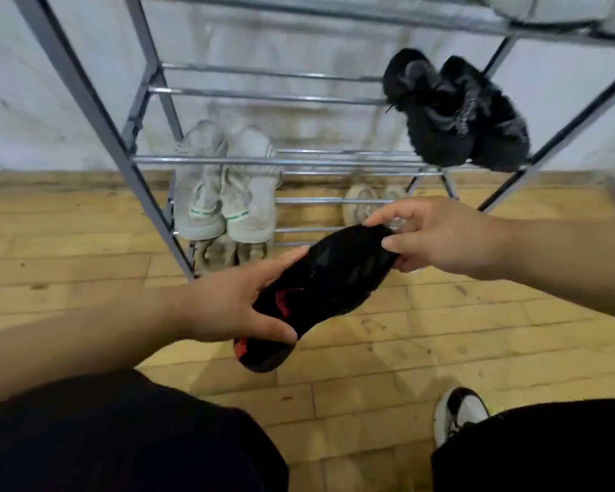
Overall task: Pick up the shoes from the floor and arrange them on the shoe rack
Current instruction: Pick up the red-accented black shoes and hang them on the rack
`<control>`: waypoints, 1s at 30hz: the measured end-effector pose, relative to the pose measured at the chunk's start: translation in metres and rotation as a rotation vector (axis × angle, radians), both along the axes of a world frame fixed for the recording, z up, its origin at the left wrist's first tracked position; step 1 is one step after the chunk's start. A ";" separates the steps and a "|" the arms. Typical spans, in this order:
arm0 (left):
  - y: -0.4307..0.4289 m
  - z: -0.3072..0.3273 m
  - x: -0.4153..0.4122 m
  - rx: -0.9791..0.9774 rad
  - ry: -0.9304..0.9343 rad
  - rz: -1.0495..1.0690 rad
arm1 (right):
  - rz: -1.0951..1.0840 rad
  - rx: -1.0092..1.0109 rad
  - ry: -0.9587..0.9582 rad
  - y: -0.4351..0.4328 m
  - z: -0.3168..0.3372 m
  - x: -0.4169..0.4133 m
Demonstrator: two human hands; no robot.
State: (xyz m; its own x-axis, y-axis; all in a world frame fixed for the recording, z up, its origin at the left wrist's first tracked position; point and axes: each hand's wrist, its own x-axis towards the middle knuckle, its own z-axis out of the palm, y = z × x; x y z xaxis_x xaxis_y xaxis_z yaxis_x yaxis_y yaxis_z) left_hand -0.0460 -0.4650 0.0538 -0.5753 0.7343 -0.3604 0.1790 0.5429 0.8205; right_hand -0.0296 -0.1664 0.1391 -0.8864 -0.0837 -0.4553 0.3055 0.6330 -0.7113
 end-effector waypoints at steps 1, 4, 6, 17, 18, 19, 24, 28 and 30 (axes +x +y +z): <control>0.011 0.027 -0.010 0.004 0.037 -0.012 | -0.053 -0.047 0.025 0.016 0.024 0.007; 0.052 0.101 -0.013 -0.020 0.161 -0.129 | -0.243 -0.227 0.097 0.072 0.081 0.046; 0.086 0.136 -0.004 -0.030 0.266 -0.204 | -0.371 -0.330 0.162 0.109 0.106 0.082; 0.306 0.187 0.093 -0.043 0.425 -0.334 | -1.041 -0.409 0.317 0.257 0.069 0.243; 0.319 0.186 0.098 -0.052 0.441 -0.353 | -1.090 -0.417 0.326 0.263 0.062 0.251; 0.328 0.184 0.103 -0.063 0.454 -0.372 | -1.122 -0.414 0.330 0.268 0.055 0.257; 0.346 0.190 0.107 -0.147 0.506 -0.392 | -1.125 -0.385 0.334 0.275 0.042 0.265; 0.294 0.233 0.078 -0.194 0.537 -0.251 | -0.957 -0.406 0.376 0.236 0.065 0.216; 0.245 0.256 0.067 -0.203 0.556 -0.133 | -0.828 -0.422 0.399 0.199 0.082 0.182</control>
